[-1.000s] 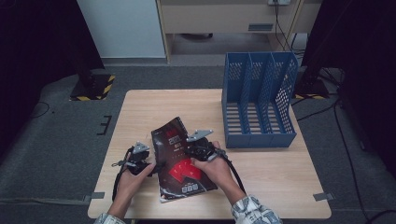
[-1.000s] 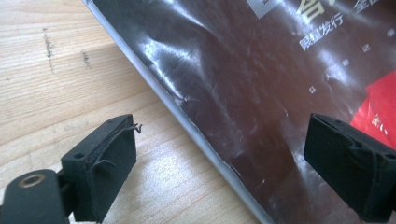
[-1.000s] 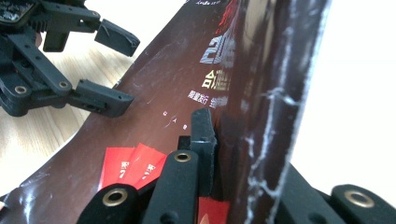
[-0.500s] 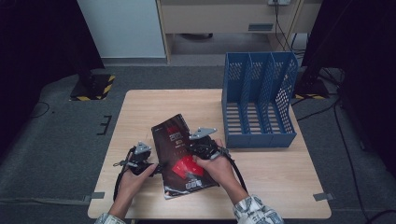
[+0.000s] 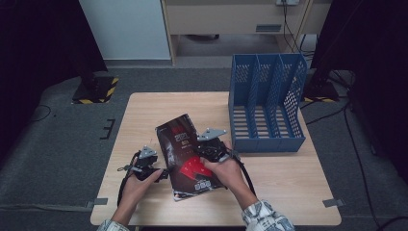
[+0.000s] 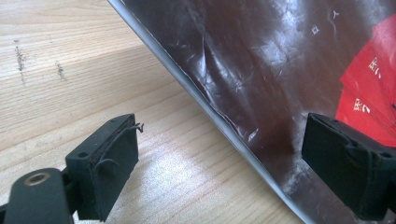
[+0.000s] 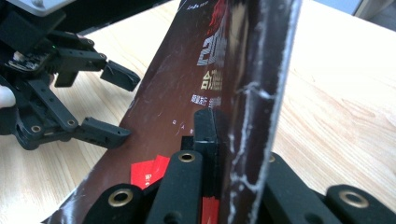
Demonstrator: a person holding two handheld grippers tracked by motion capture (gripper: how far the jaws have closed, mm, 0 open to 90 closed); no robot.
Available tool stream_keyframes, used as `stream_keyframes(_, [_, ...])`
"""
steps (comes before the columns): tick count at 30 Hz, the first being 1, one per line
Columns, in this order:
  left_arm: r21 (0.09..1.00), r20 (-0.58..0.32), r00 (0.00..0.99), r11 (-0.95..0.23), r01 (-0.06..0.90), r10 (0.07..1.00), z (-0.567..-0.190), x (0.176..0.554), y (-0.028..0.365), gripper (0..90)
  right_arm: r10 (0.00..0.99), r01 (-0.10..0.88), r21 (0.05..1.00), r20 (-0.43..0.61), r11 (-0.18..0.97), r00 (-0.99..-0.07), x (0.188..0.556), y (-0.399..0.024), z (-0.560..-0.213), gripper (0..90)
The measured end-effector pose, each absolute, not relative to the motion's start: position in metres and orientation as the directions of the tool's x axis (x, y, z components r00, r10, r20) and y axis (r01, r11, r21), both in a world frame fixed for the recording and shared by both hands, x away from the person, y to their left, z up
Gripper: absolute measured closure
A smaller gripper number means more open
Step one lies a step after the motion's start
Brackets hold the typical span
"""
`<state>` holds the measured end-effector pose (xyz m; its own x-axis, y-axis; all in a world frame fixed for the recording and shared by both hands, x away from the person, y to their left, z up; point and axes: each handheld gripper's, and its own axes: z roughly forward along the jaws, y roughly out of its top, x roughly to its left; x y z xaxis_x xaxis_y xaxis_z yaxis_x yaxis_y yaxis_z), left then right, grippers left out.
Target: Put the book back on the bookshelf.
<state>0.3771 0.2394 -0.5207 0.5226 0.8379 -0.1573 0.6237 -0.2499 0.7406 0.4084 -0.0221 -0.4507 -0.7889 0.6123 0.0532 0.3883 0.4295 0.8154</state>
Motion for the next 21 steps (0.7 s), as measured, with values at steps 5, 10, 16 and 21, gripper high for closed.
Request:
stream_keyframes(5, [0.739, -0.149, 0.532, -0.264, 0.620, 0.833, -0.522, 0.377, 0.238, 9.4, 0.615, 0.377, 0.825, 0.046, 0.422, -0.787, 0.408, -0.022, -0.447, 86.9])
stream_keyframes(10, [0.739, -0.165, 0.533, -0.254, 0.624, 0.830, -0.524, 0.378, 0.237, 9.1, 0.615, 0.364, 0.832, 0.035, 0.419, -0.788, 0.408, -0.021, -0.442, 86.9])
stream_keyframes(16, [0.760, -0.202, 0.545, -0.221, 0.611, 0.814, -0.522, 0.376, 0.237, 11.1, 0.617, 0.351, 0.843, 0.029, 0.407, -0.787, 0.408, -0.021, -0.435, 86.9])
stream_keyframes(21, [0.767, -0.223, 0.551, -0.204, 0.608, 0.804, -0.523, 0.377, 0.236, 10.7, 0.617, 0.340, 0.854, 0.028, 0.394, -0.787, 0.408, -0.022, -0.429, 87.0])
